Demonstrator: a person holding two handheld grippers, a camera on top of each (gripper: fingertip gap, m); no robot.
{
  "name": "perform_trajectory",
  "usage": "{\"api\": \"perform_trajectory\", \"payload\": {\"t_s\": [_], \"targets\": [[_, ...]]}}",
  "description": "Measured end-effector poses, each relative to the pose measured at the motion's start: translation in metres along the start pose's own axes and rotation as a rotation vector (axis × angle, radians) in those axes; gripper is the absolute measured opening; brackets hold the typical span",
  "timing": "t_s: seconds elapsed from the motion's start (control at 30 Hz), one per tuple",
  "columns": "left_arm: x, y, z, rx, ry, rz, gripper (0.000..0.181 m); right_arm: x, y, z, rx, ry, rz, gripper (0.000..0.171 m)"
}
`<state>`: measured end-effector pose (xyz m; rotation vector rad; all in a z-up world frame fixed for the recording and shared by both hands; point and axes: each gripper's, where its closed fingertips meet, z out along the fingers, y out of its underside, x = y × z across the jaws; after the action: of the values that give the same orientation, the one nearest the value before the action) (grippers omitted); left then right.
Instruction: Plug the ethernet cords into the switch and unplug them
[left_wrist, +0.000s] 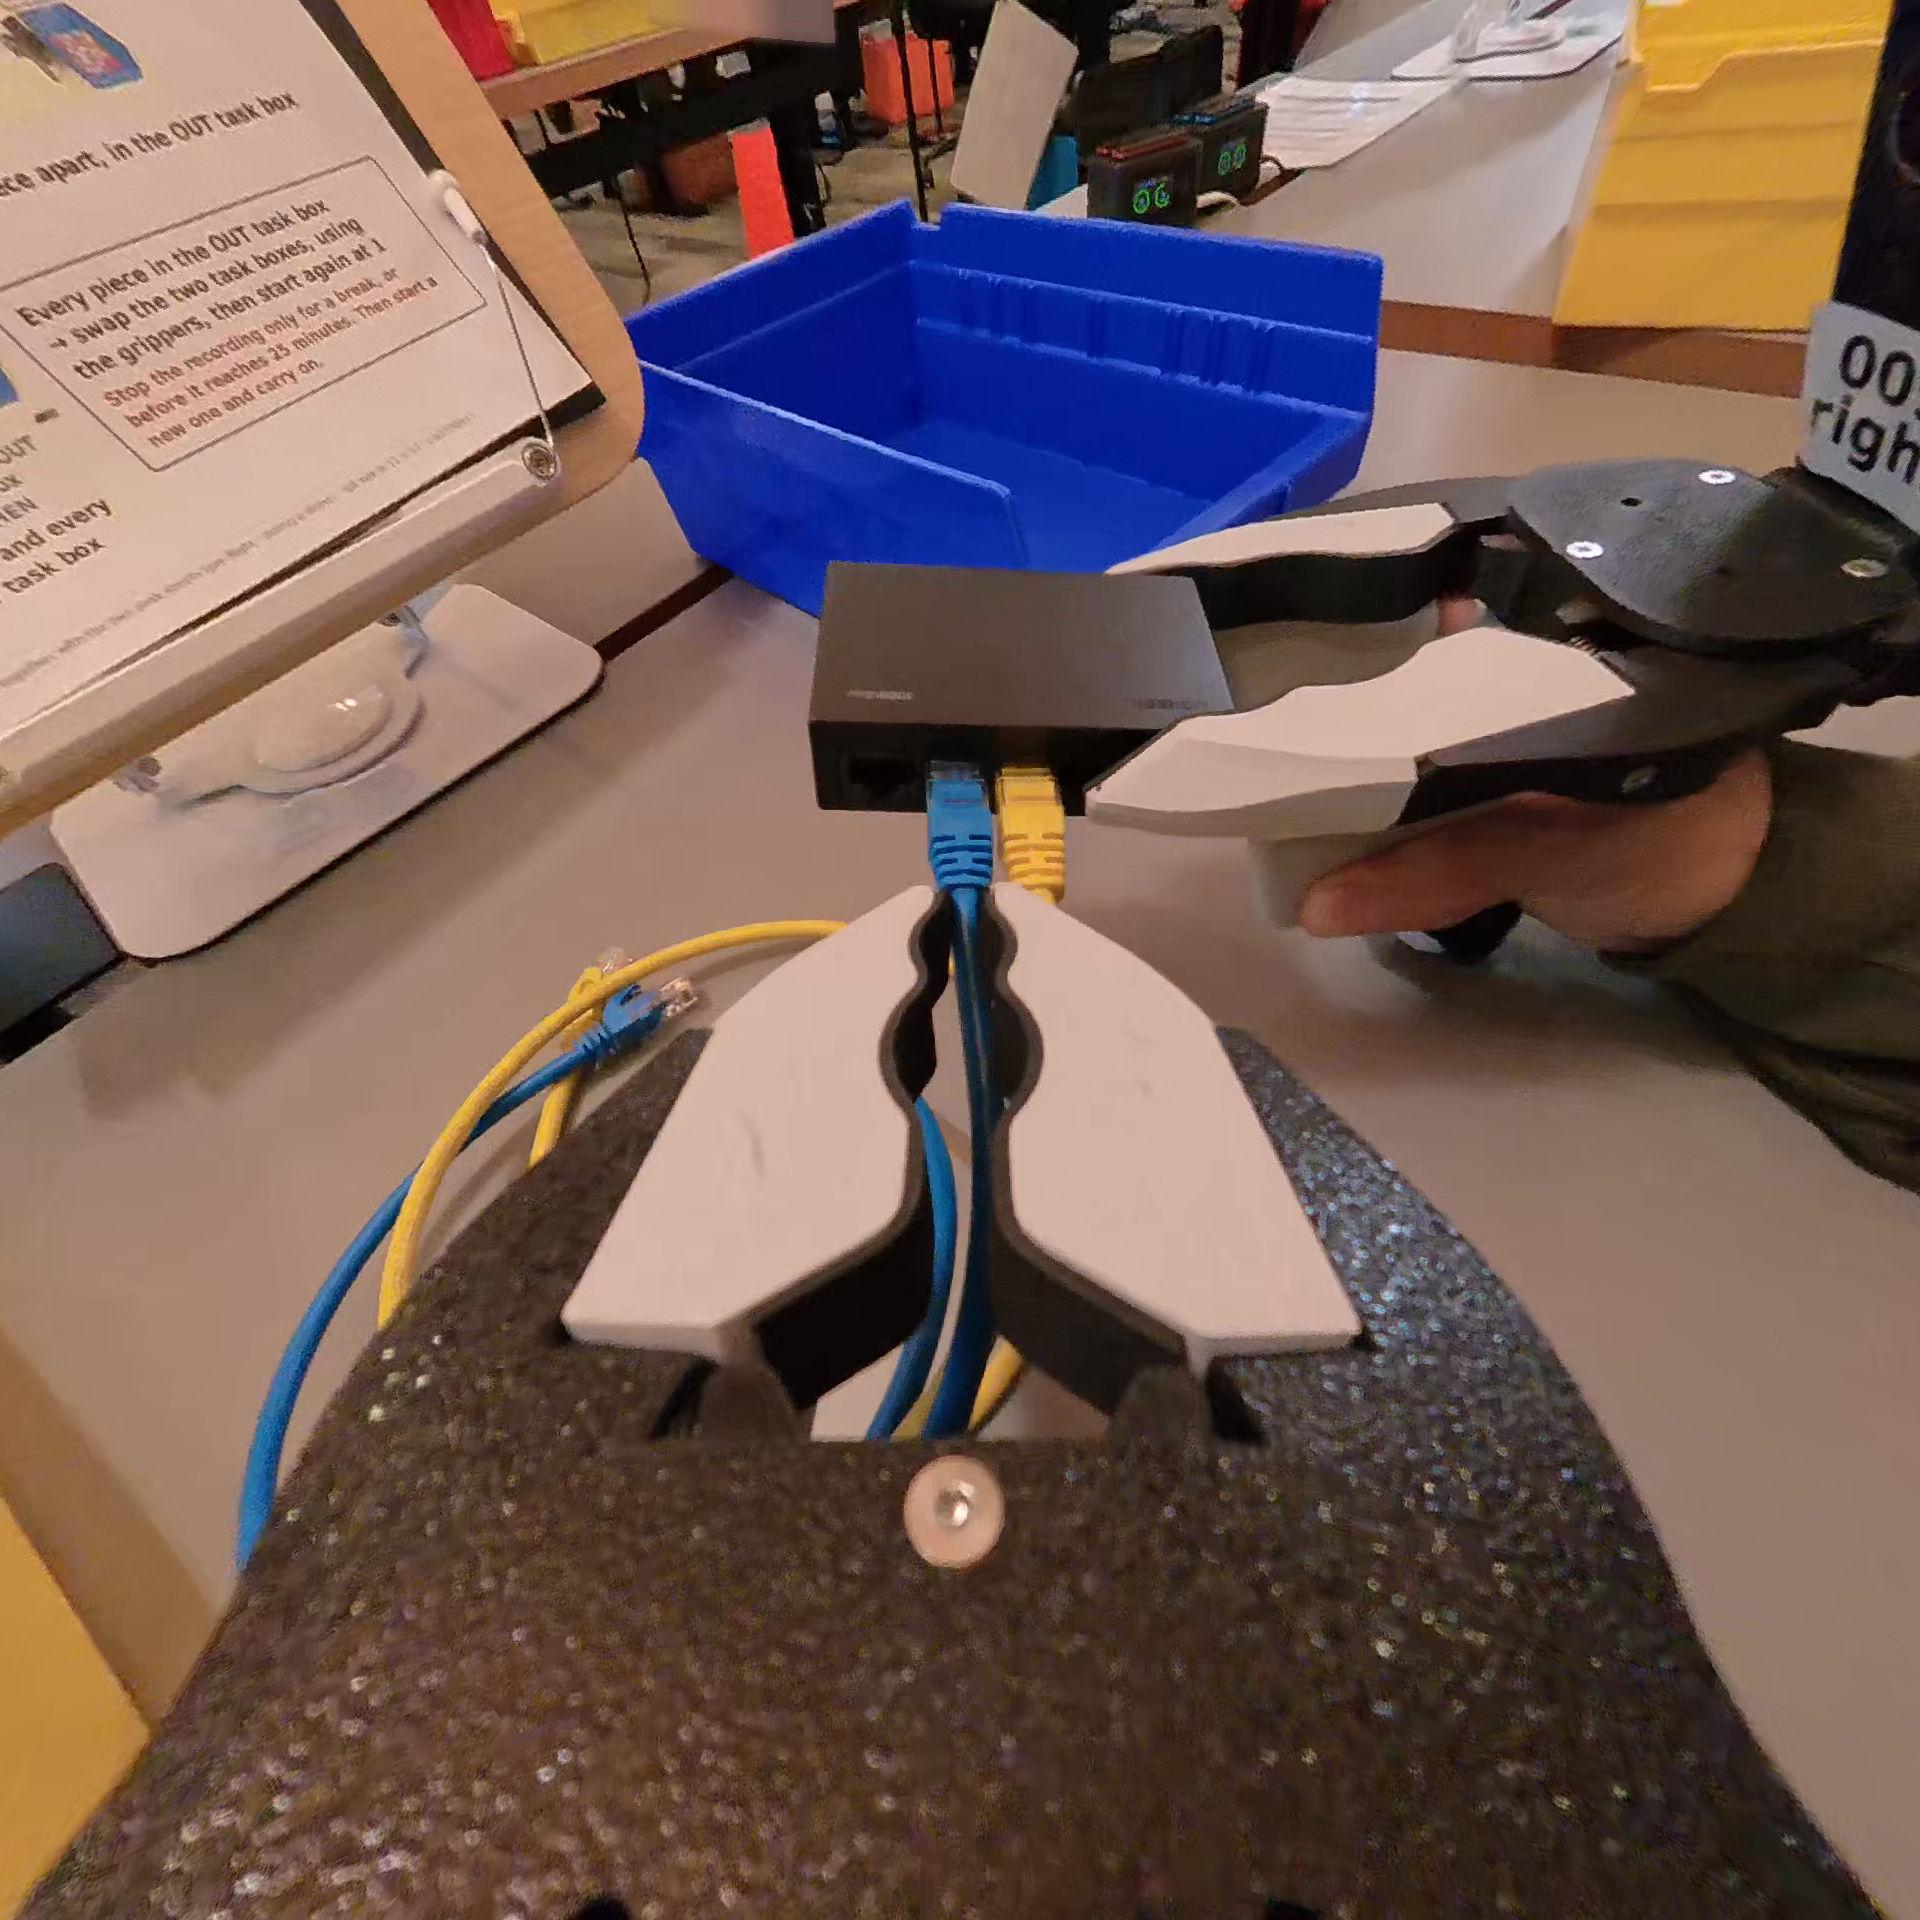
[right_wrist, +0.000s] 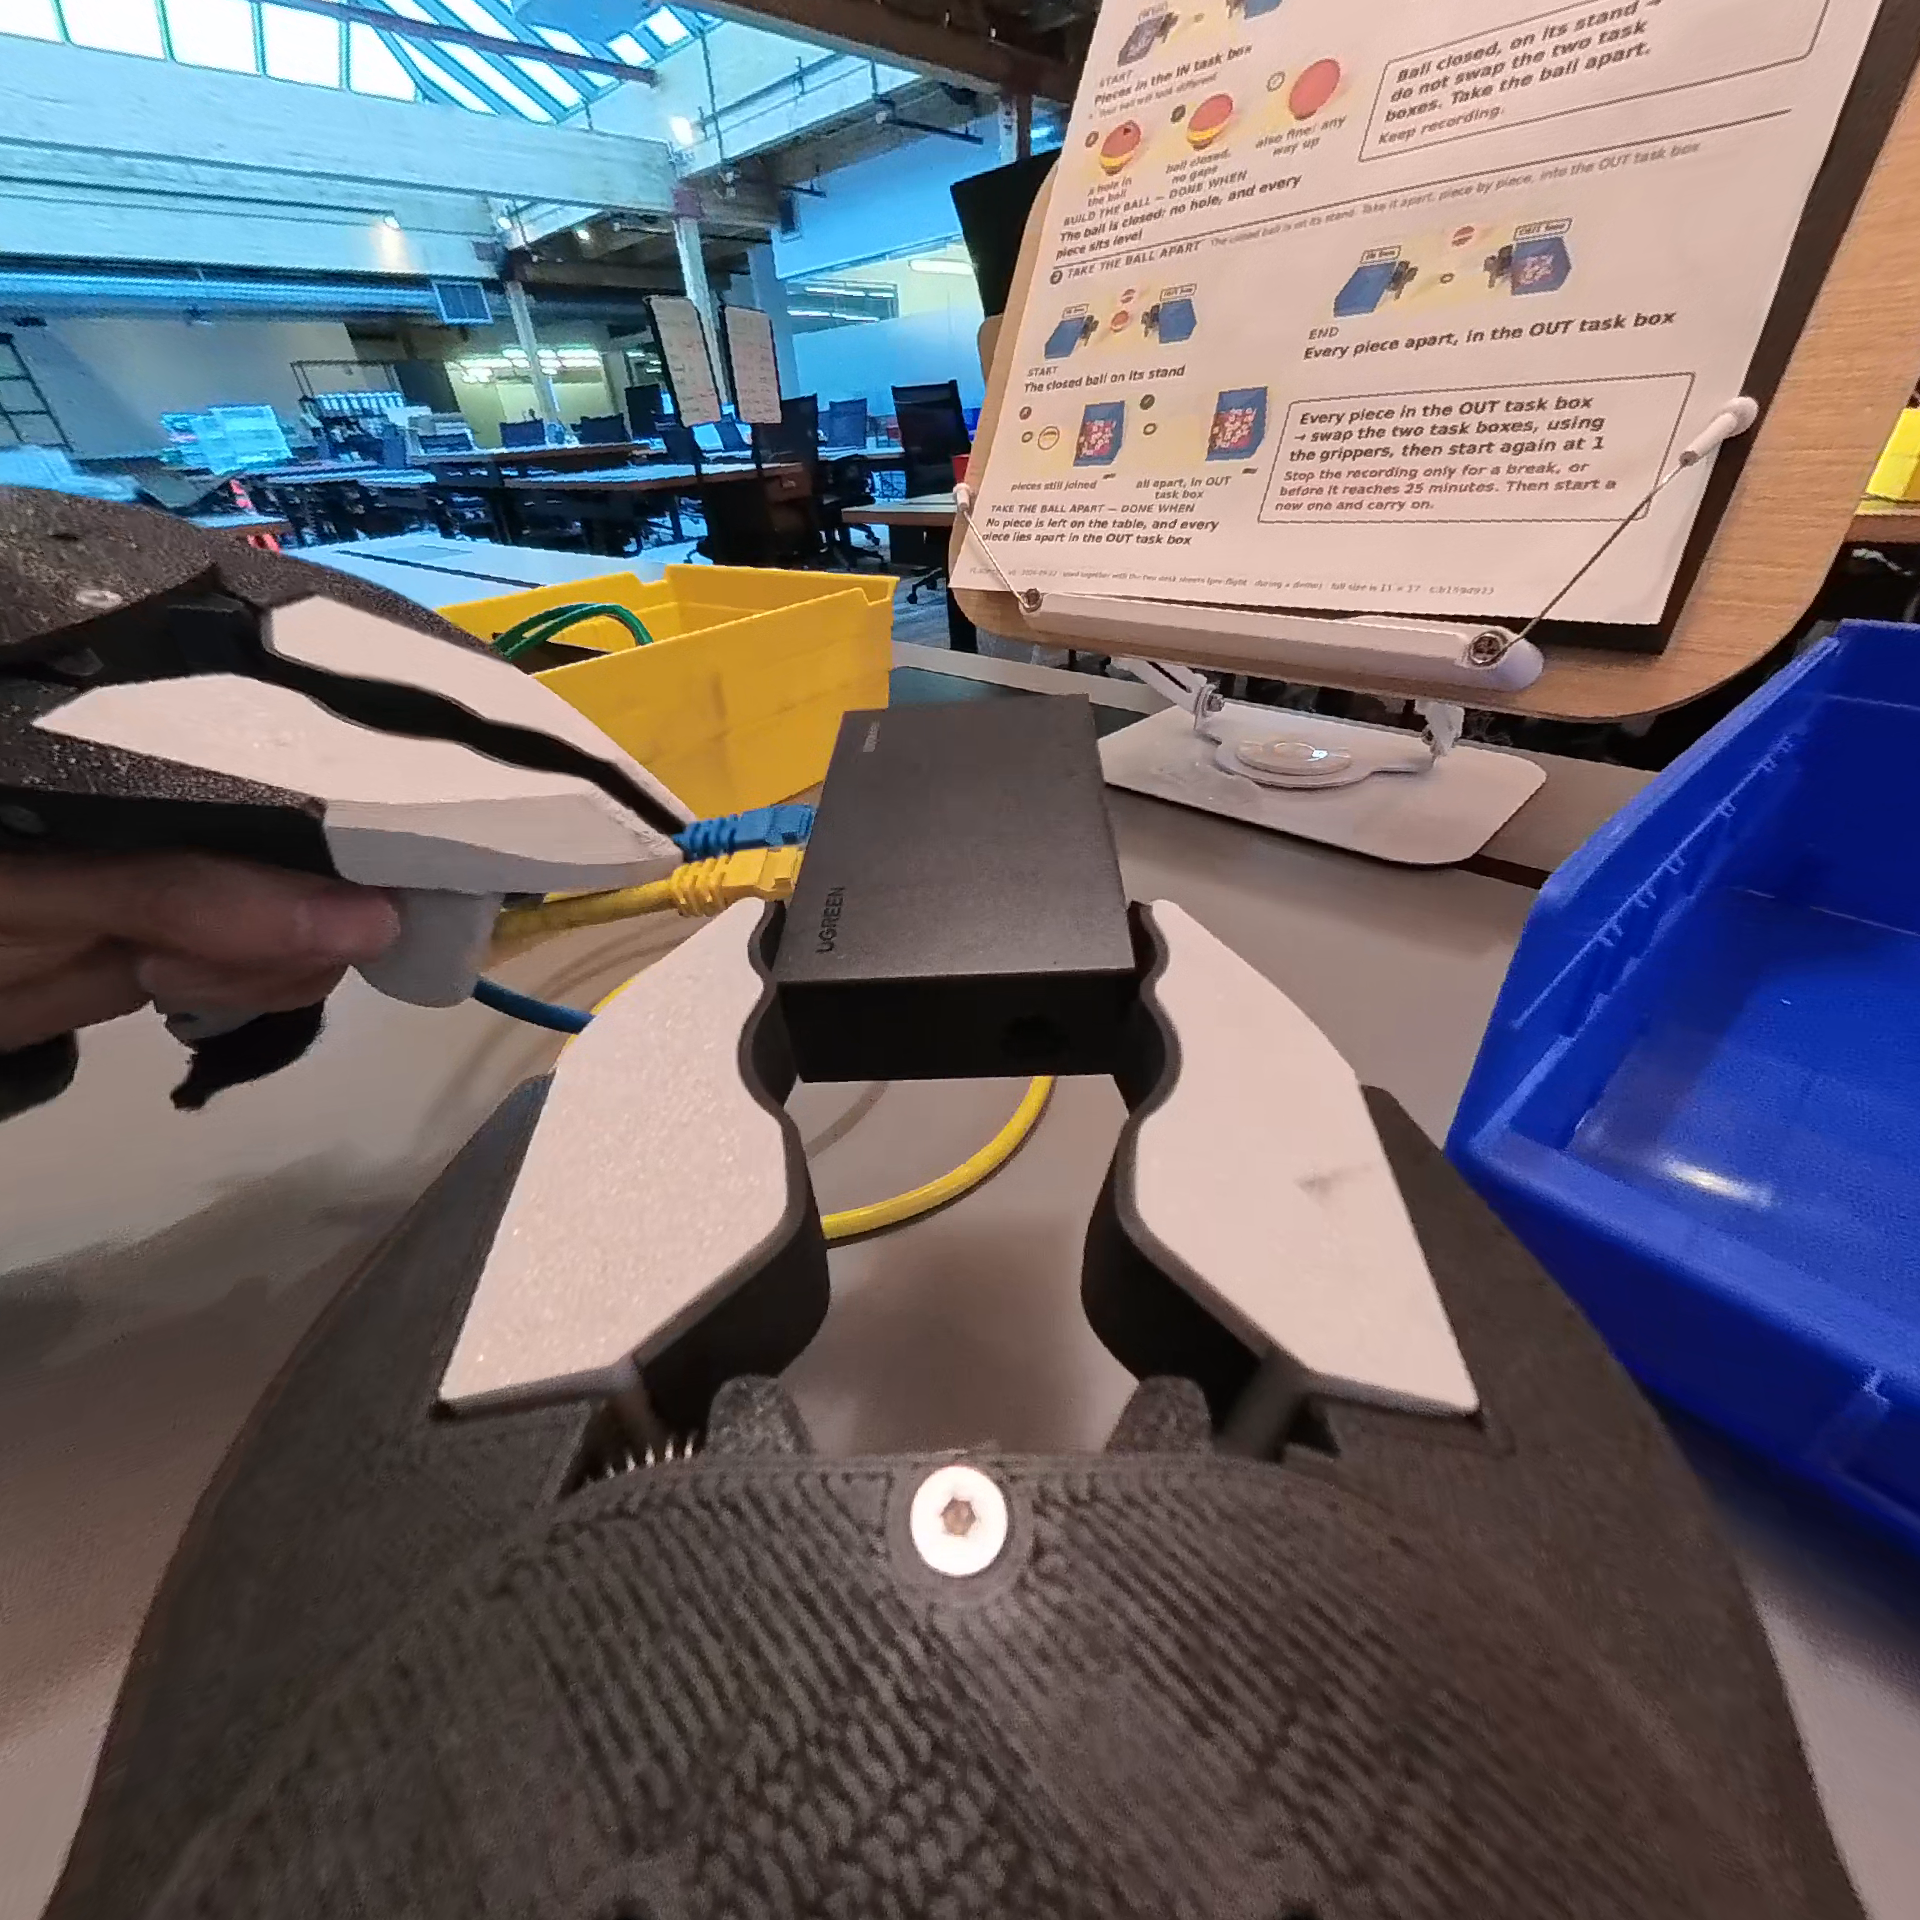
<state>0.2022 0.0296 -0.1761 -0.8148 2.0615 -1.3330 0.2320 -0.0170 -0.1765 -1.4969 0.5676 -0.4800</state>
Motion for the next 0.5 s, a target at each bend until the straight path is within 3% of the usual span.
{"api": "perform_trajectory", "payload": {"t_s": [0.3,0.5], "targets": [[-0.0003,-0.007,0.0,0.15,-0.109,0.094,0.005,0.0029,-0.003,-0.0011,0.024,-0.007,0.014,0.062],[0.0034,-0.0071,-0.0028,0.204,-0.093,0.067,0.005,0.0006,-0.0049,-0.0035,0.04,-0.036,0.027,0.063]]}}
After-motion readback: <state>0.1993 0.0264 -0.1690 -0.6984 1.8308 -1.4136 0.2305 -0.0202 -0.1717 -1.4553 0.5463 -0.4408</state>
